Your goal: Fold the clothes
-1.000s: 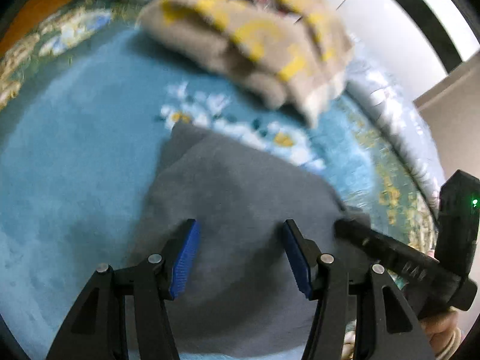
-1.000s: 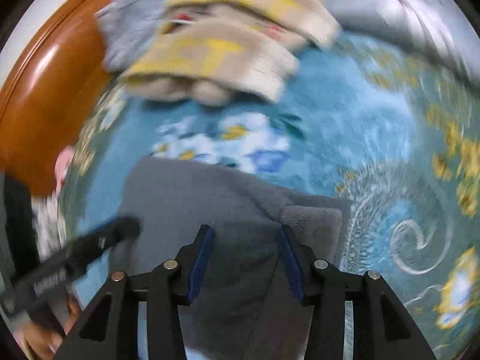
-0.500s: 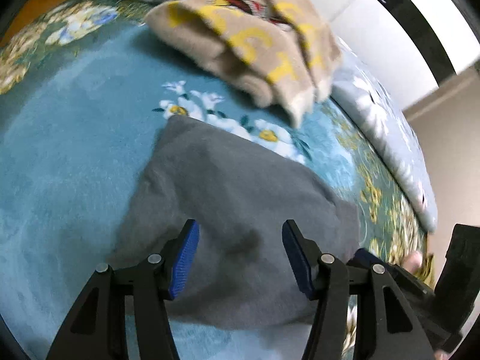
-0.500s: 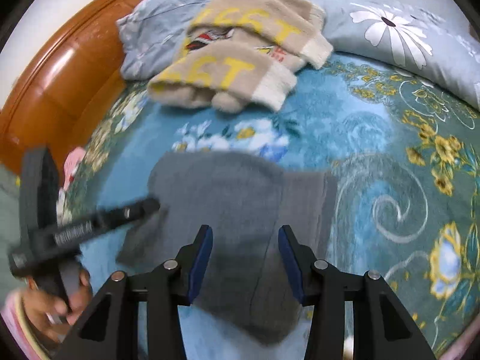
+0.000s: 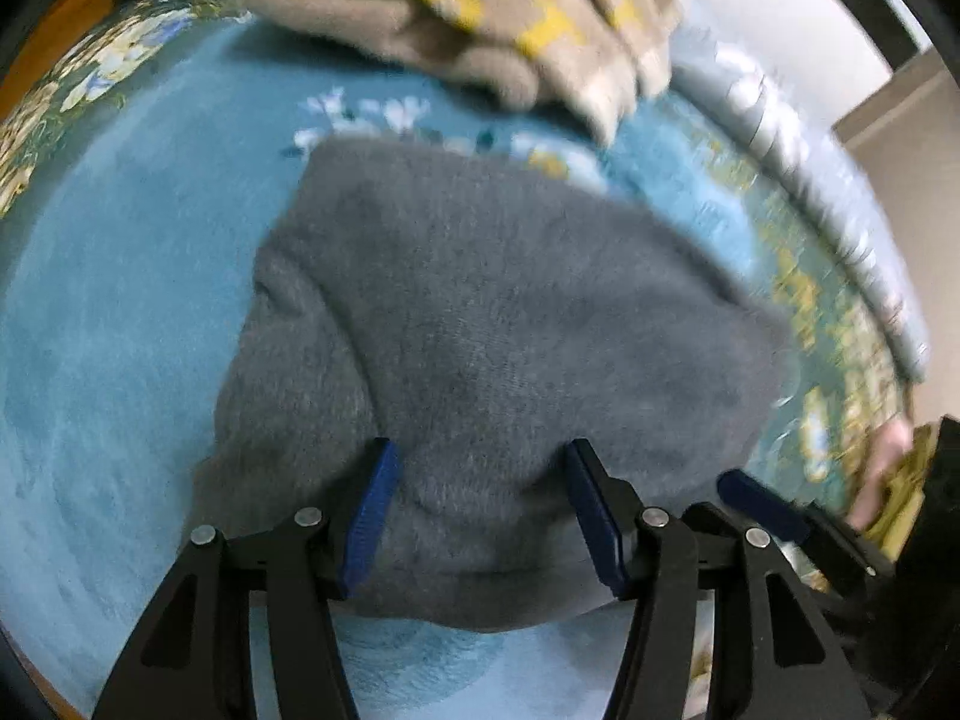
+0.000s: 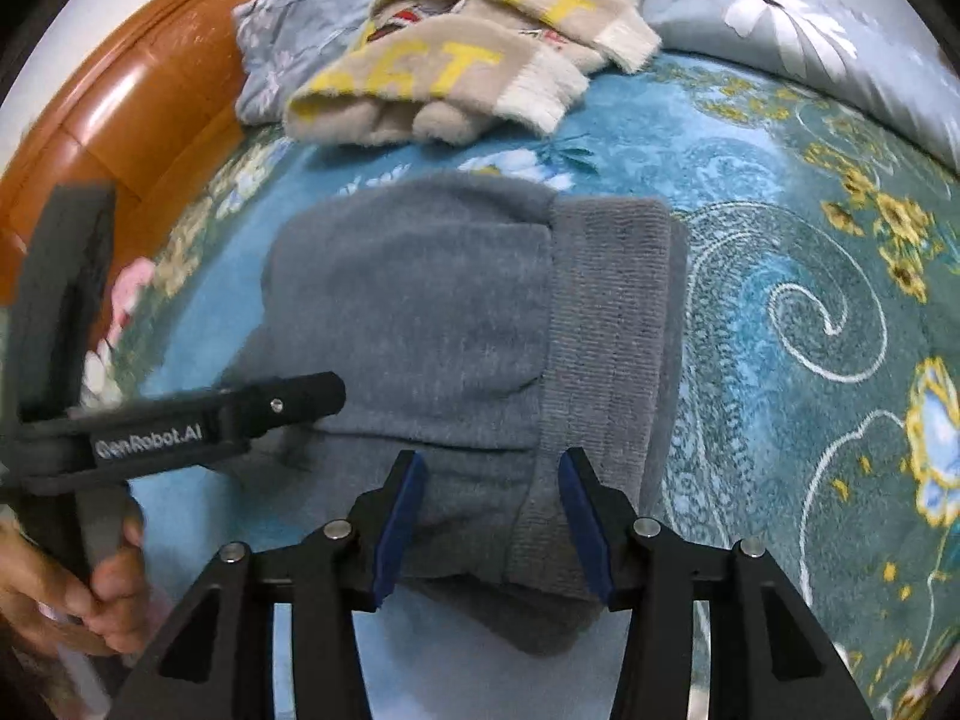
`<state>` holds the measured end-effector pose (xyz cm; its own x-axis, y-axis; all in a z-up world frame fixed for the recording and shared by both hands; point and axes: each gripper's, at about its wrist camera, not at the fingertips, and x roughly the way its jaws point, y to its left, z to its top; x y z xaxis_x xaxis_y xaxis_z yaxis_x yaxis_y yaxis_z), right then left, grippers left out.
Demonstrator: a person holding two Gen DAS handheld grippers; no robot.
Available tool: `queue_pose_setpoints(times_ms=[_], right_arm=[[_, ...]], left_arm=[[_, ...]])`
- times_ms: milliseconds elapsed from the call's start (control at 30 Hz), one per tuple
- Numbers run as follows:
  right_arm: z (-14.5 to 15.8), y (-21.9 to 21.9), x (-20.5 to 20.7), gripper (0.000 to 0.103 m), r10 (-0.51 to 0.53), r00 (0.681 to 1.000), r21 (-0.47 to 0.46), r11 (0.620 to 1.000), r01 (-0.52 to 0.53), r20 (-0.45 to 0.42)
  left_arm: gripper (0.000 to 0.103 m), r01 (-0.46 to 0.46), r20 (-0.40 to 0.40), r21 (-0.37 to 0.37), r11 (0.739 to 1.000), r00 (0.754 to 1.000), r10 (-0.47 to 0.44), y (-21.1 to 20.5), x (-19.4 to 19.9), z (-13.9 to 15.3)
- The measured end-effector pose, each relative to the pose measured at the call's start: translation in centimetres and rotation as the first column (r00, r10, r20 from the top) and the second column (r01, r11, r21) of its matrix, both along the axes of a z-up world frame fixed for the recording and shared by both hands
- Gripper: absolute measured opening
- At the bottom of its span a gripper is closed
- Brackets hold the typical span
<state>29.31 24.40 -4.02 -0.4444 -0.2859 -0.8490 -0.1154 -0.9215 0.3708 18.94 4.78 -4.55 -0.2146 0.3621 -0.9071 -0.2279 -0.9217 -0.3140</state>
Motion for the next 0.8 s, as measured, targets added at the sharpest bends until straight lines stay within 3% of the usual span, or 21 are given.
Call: queue_pose_setpoints(times_ms=[100, 133, 267, 400, 500, 567, 800], right_arm=[[1.2, 2.9, 0.1, 0.052, -0.121, 0.992, -0.161, 0.98, 0.113, -0.045], [1.0, 4.0, 0.0, 0.052, -0.168, 0.985, -0.201, 0.967, 0.158, -0.036], [-2.0, 7.5, -0.9, 0.052, -0.285, 0.955, -0.328, 0.897, 0.296, 0.084], [-5.0, 8.6, -2.0, 0.055, -0.304, 0.938, -0.413, 0.842, 0.346, 0.168], [-6.3, 9.0, -2.4, 0.058, -0.3, 0.938, -0.457, 0.818, 0.348, 0.175], [-6.6, 9.2, -2.4, 0.06, -0.287, 0.942, -0.479, 0.811, 0.335, 0.172], [-6.3, 8.5, -3.0, 0.062, -0.264, 0.952, -0.444, 0.843, 0.305, 0.154]], left_arm=[[0.064, -0.078, -0.036, 0.068, 0.995, 0.996, 0.081, -2.5, -1.0, 1.6], [0.072, -0.106, -0.02, 0.061, 0.993, 0.994, 0.107, -3.4, -1.5, 1.3], [0.075, -0.239, 0.153, 0.022, 0.971, 0.96, 0.233, -7.2, -3.6, -2.6], [0.076, -0.35, 0.273, 0.122, 0.929, 0.911, 0.308, -9.6, -4.9, -5.3], [0.083, -0.361, 0.302, 0.145, 0.921, 0.903, 0.306, -10.0, -5.1, -6.1], [0.09, -0.356, 0.3, 0.149, 0.923, 0.905, 0.301, -9.9, -5.0, -6.1], [0.089, -0.335, 0.284, 0.155, 0.93, 0.916, 0.282, -9.6, -4.9, -5.8]])
